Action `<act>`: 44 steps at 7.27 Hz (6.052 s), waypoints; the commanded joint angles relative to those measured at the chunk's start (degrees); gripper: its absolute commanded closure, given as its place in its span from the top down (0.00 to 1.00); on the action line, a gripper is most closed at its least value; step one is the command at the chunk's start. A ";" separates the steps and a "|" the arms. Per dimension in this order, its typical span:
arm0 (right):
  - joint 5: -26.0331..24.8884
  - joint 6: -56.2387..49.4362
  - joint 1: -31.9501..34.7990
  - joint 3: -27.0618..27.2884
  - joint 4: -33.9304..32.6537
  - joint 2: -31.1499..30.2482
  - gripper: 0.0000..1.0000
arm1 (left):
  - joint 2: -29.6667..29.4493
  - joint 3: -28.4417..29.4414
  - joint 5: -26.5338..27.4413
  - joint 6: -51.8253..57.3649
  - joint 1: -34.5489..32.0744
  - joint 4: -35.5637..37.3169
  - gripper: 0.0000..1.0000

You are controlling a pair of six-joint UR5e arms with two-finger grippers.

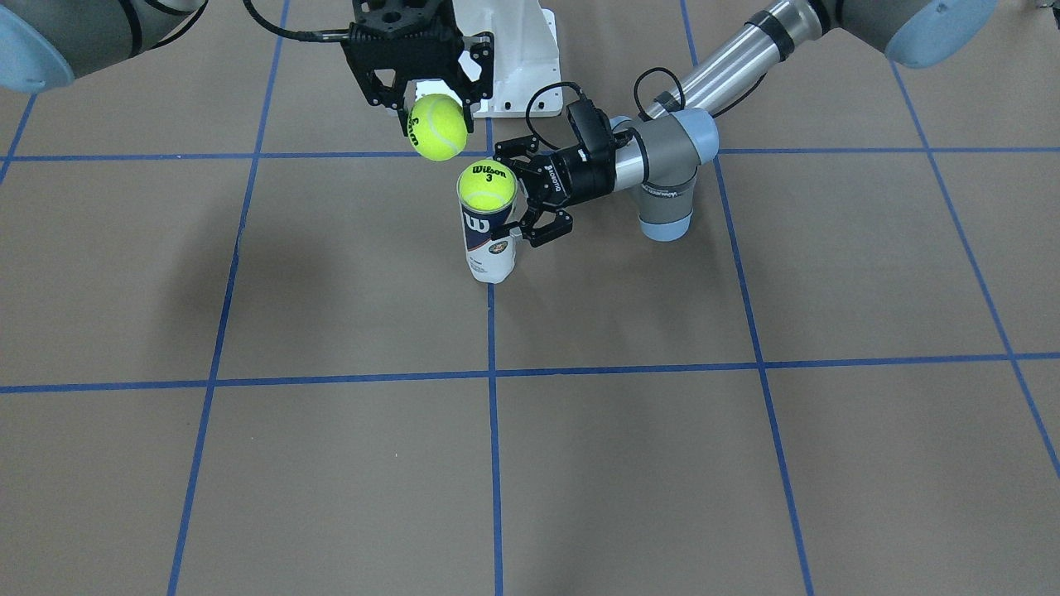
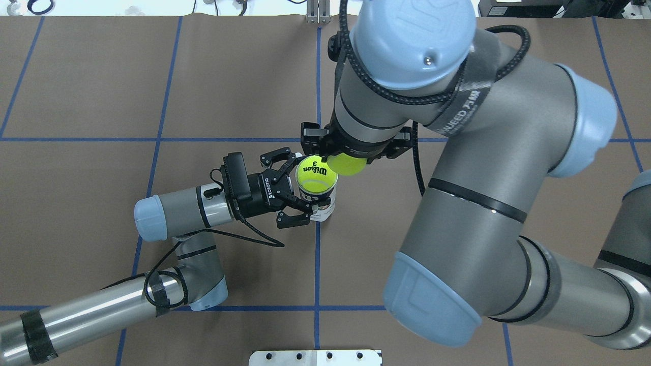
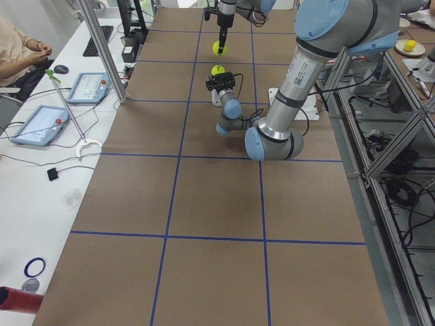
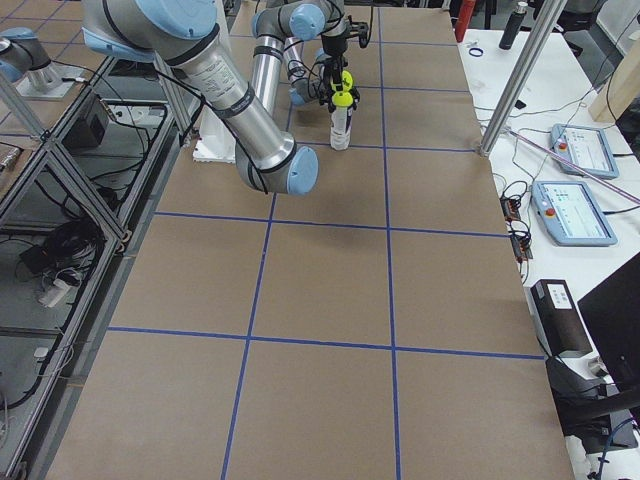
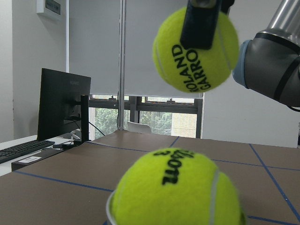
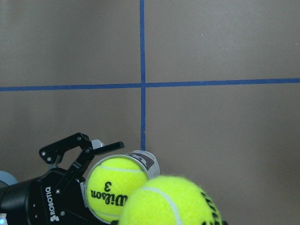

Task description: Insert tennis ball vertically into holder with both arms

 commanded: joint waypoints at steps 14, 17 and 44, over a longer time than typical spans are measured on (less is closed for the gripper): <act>-2.98 -0.94 -4.15 -8.48 4.94 1.54 0.87 | 0.12 0.47 0.00 0.09 0.61 -0.07 0.99; -4.92 -0.24 -4.95 -8.40 9.44 -0.31 0.99 | 0.12 0.56 0.00 0.09 0.61 -0.07 0.99; 10.54 -45.82 24.56 -6.55 9.97 -21.11 0.99 | 4.59 -6.03 -0.17 -4.98 -10.43 -0.24 0.99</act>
